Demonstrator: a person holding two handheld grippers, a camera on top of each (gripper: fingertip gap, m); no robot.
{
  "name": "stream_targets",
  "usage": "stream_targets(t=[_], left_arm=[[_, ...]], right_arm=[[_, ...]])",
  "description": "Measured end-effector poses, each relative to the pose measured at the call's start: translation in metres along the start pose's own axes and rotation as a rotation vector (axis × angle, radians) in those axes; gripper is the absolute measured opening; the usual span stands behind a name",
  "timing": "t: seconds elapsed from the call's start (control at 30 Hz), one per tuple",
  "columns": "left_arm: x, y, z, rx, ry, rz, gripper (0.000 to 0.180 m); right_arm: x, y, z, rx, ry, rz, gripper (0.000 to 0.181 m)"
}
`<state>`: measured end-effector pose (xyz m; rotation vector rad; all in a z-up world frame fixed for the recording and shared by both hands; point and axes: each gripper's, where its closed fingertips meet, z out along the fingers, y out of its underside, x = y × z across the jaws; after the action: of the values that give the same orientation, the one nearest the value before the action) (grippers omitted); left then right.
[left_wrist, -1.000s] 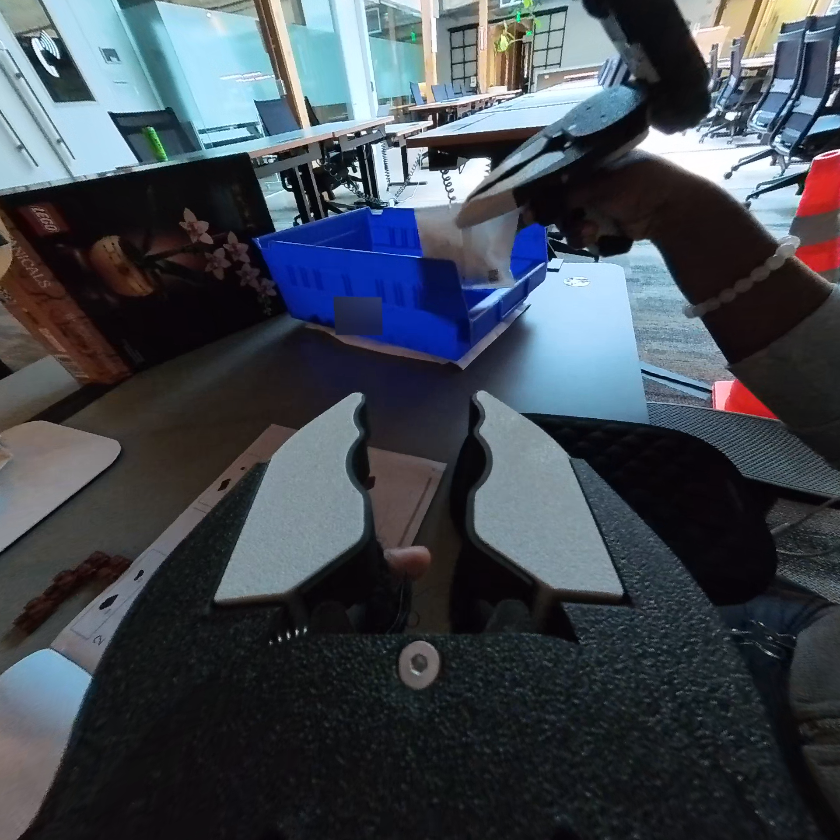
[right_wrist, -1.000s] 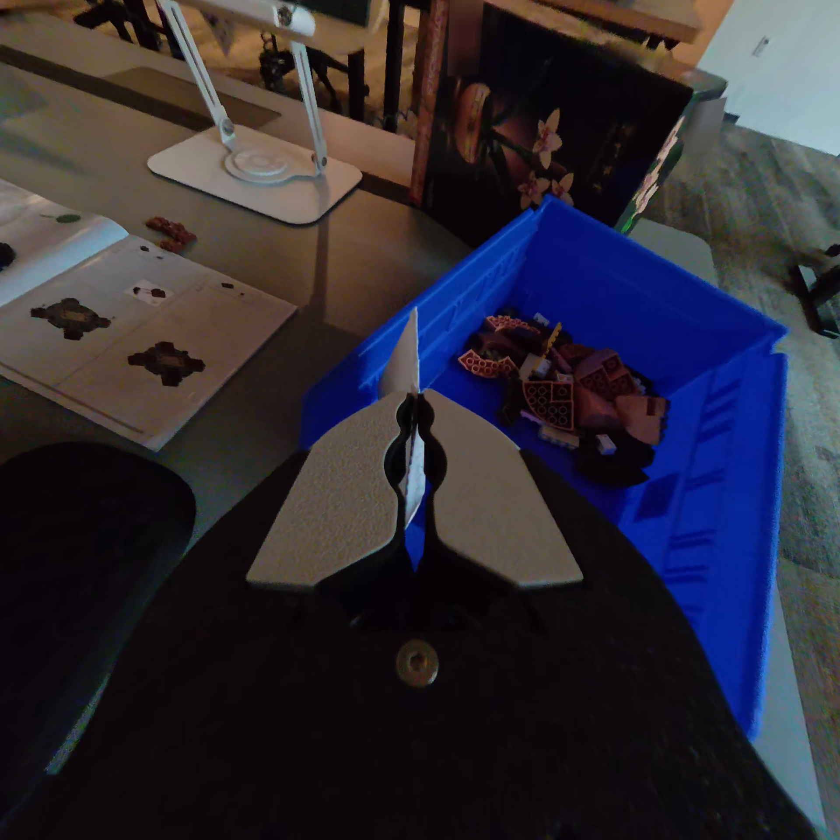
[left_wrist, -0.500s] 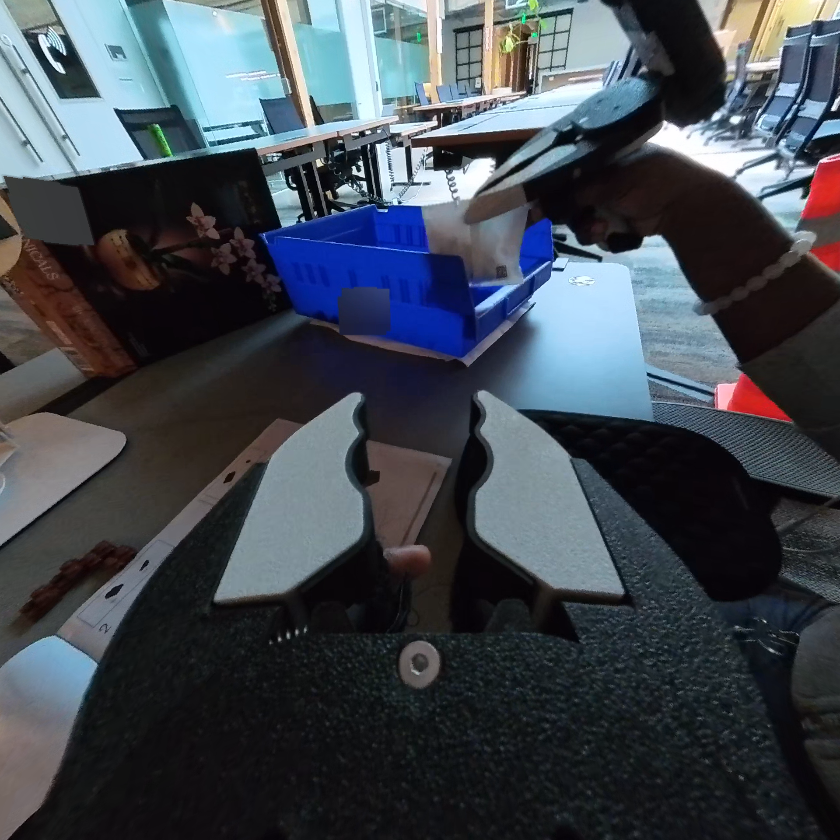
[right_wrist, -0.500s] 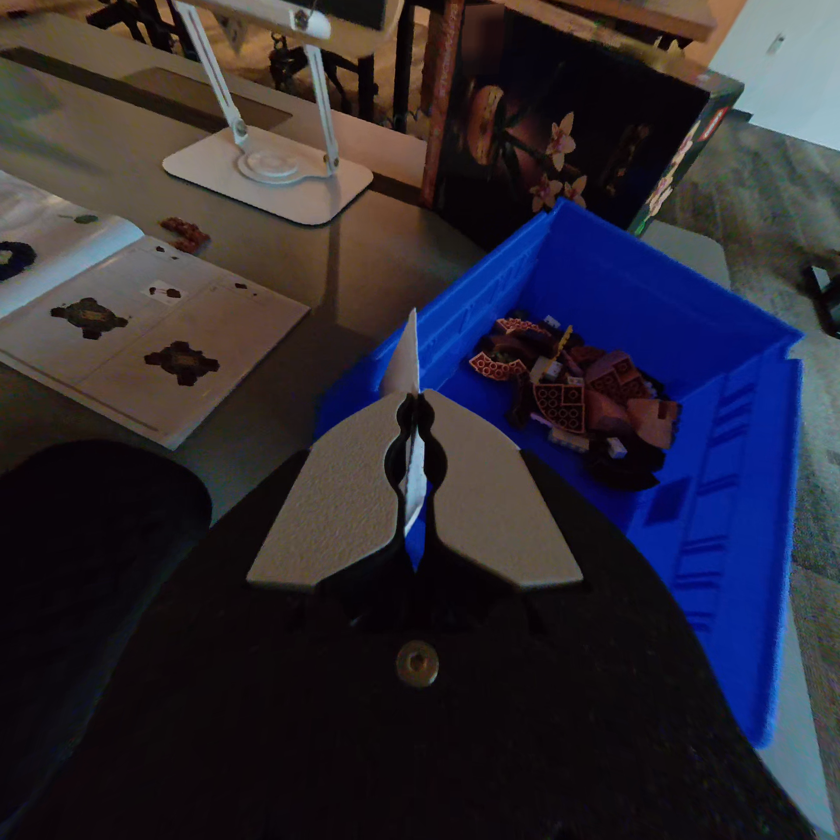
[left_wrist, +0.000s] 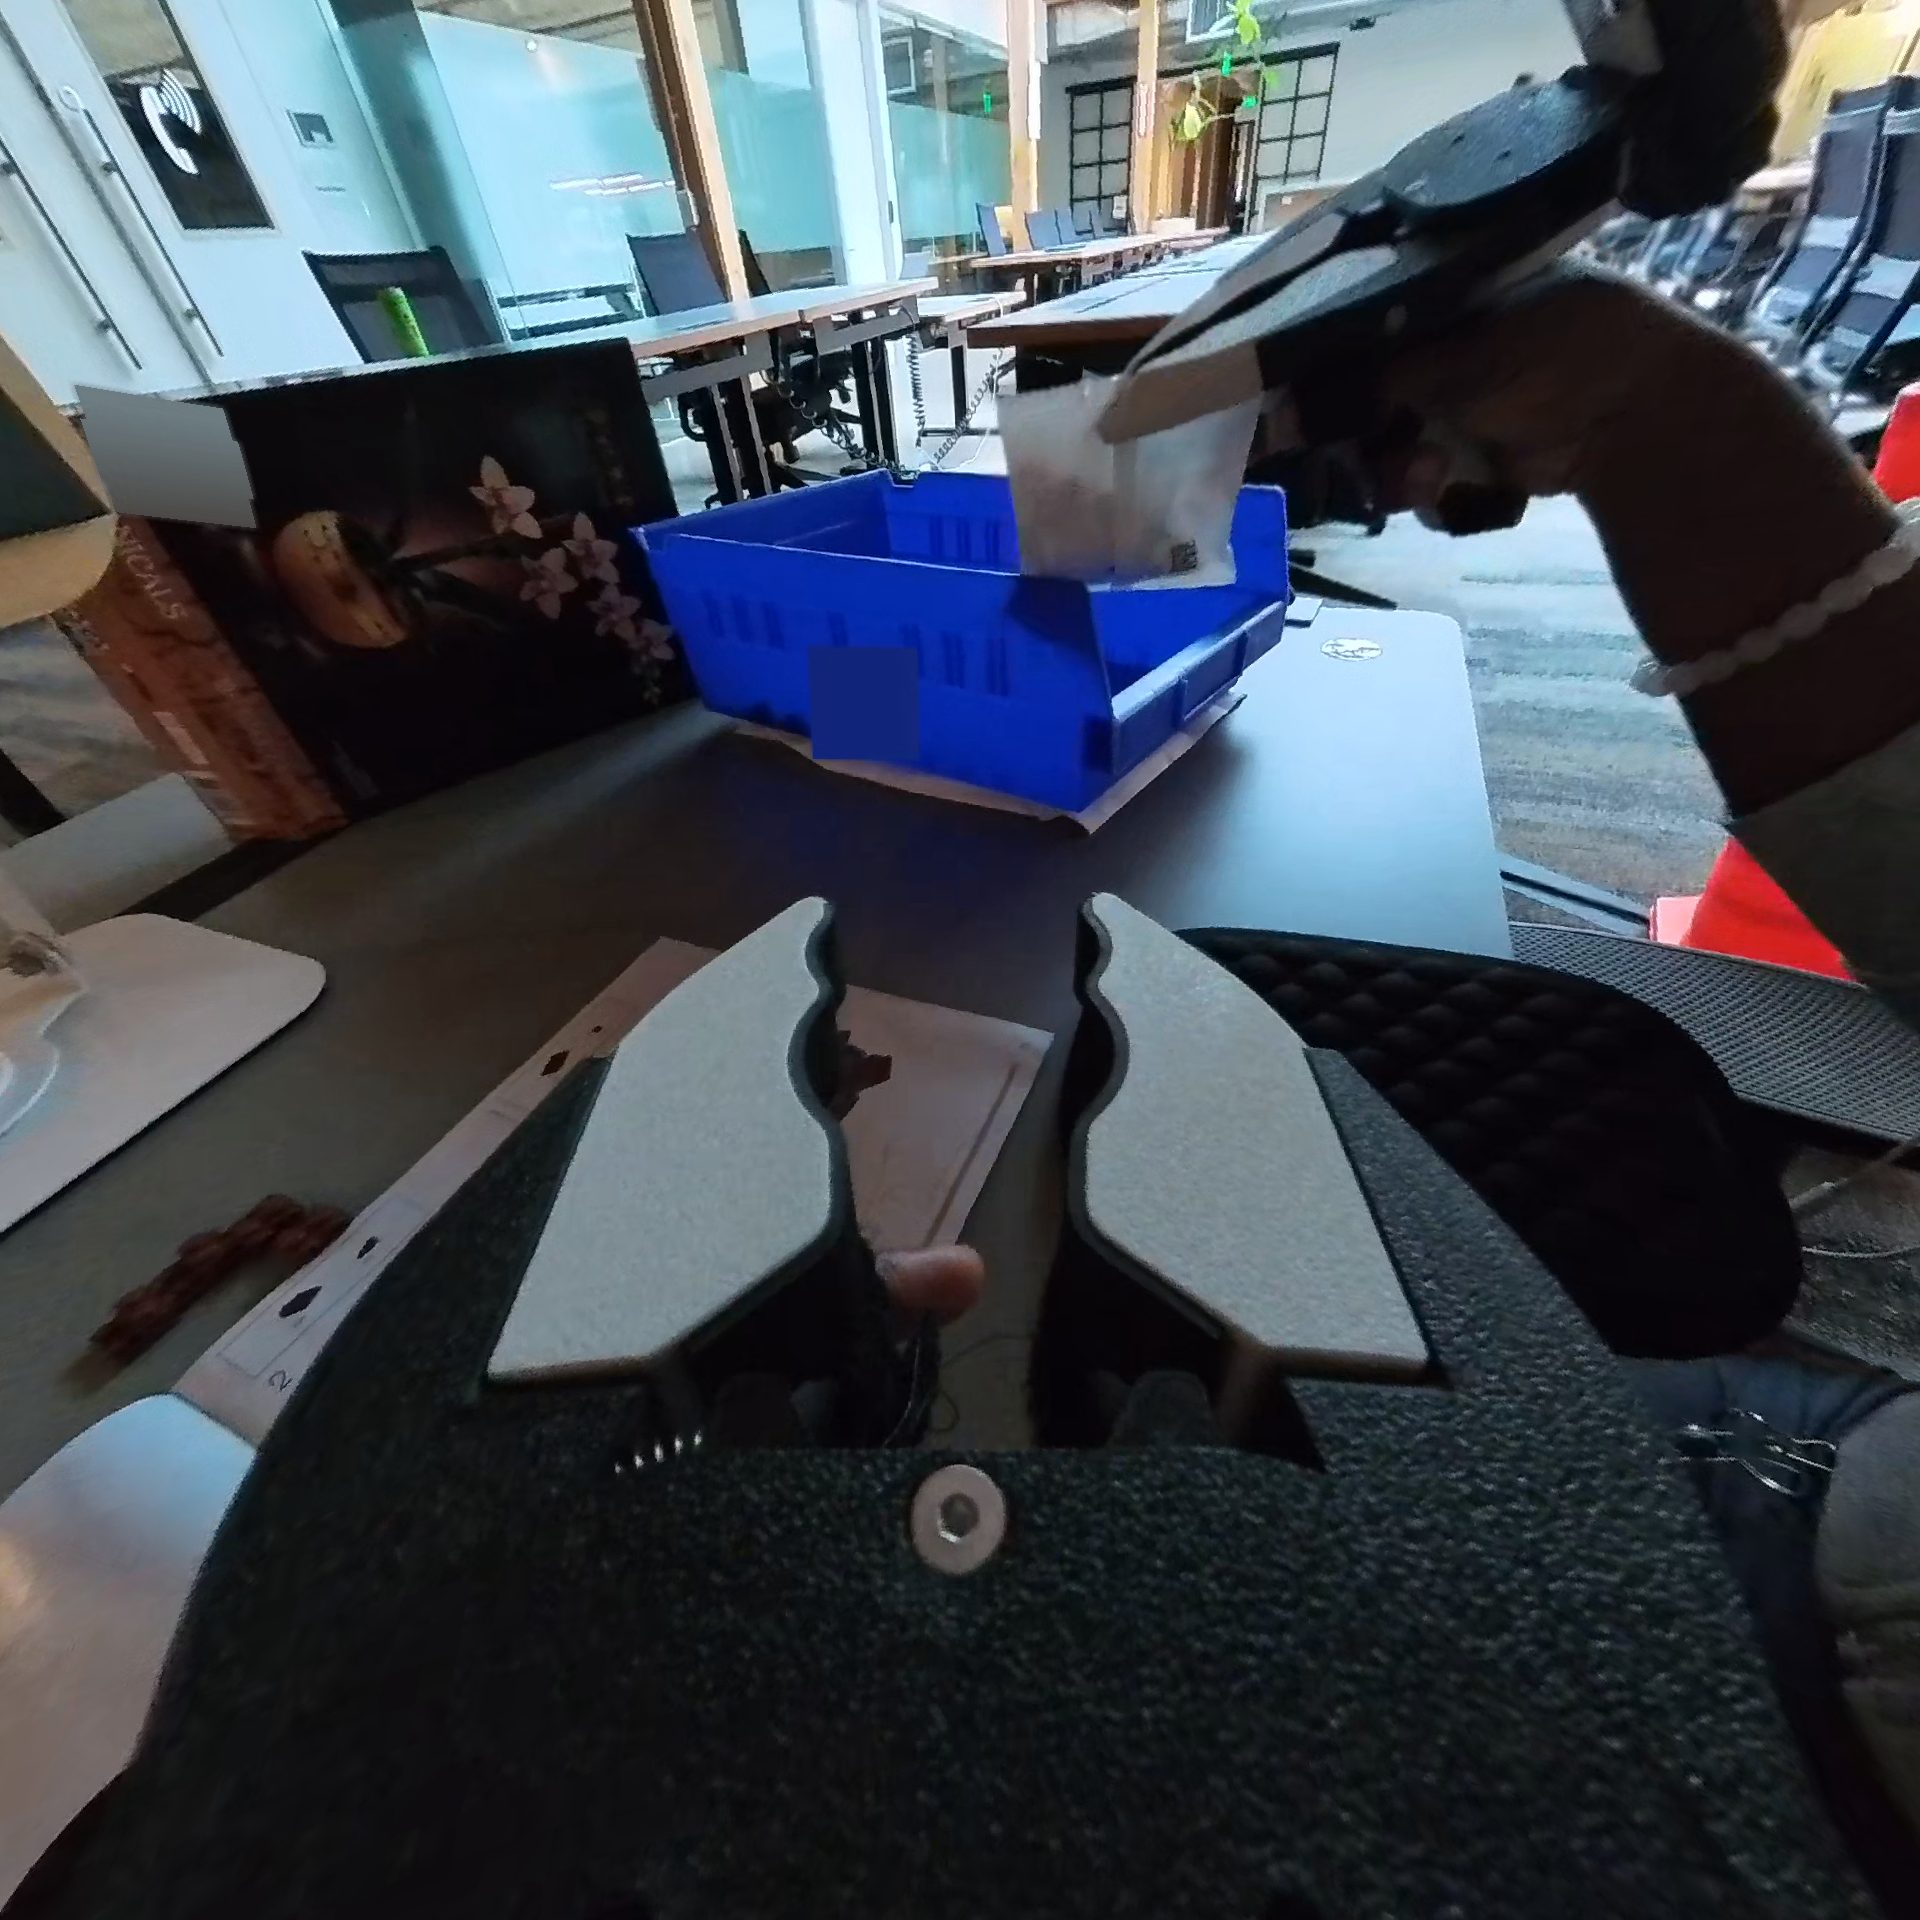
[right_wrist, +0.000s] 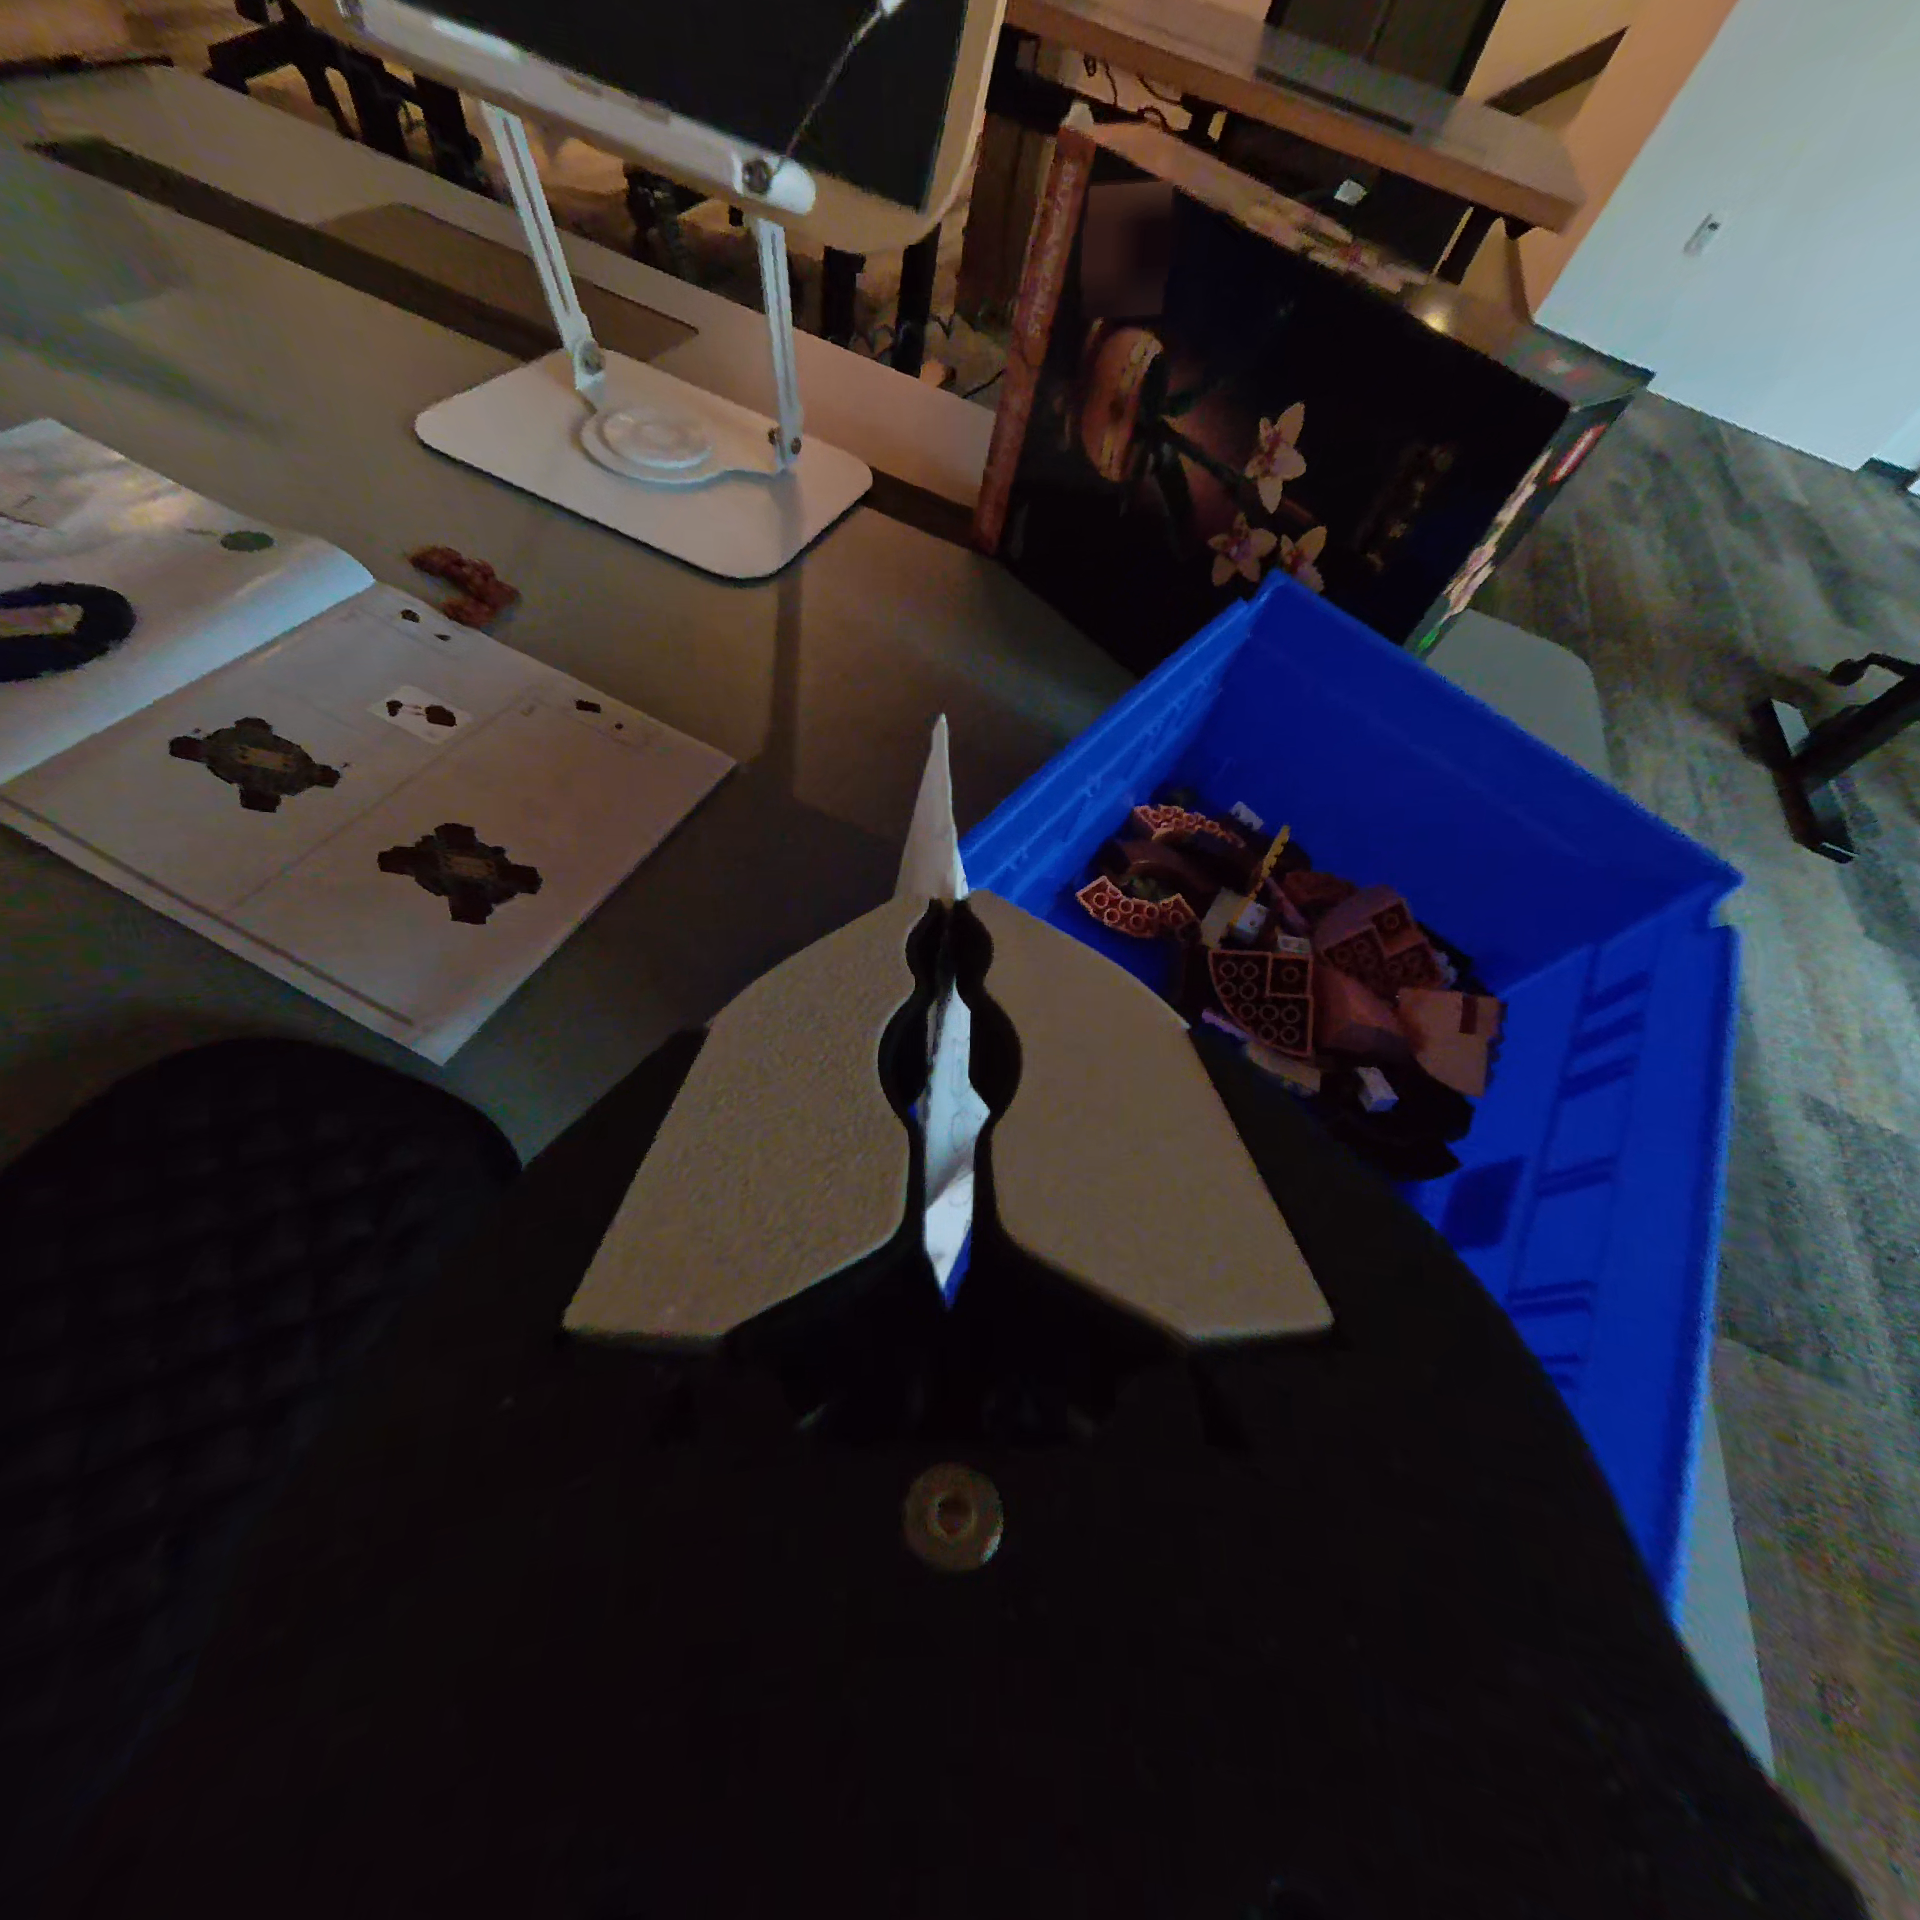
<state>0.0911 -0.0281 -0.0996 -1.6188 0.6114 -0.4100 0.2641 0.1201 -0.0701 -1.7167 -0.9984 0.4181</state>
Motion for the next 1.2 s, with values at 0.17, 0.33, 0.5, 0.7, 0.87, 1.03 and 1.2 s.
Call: stream_targets(t=[0.17, 0.33, 0.5, 0.7, 0.87, 1.03, 1.2], left_arm=[[-0.002, 0.0, -0.002, 0.006, -0.005, -0.003, 0.041], [-0.004, 0.003, -0.007, -0.003, -0.017, -0.003, 0.041], [-0.01, 0.01, -0.029, -0.022, -0.064, 0.001, 0.042], [-0.029, 0.023, -0.066, -0.049, -0.149, -0.04, 0.04], [-0.04, 0.027, -0.091, -0.028, -0.202, -0.065, 0.04], [-0.052, 0.03, -0.108, 0.0, -0.249, -0.116, 0.041], [-0.046, 0.026, -0.124, 0.036, -0.279, -0.126, 0.041]], right_arm=[[-0.01, -0.012, -0.006, 0.047, -0.037, 0.001, 0.001], [-0.047, -0.029, -0.008, 0.094, -0.196, -0.008, 0.0], [-0.099, -0.031, 0.012, 0.083, -0.372, -0.027, 0.0], [-0.157, -0.017, 0.059, 0.013, -0.447, -0.136, 0.001], [-0.169, -0.009, 0.096, 0.023, -0.321, -0.375, 0.001], [-0.169, 0.008, 0.113, -0.057, -0.193, -0.582, 0.001], [-0.18, 0.021, 0.111, -0.086, -0.284, -0.451, 0.005]])
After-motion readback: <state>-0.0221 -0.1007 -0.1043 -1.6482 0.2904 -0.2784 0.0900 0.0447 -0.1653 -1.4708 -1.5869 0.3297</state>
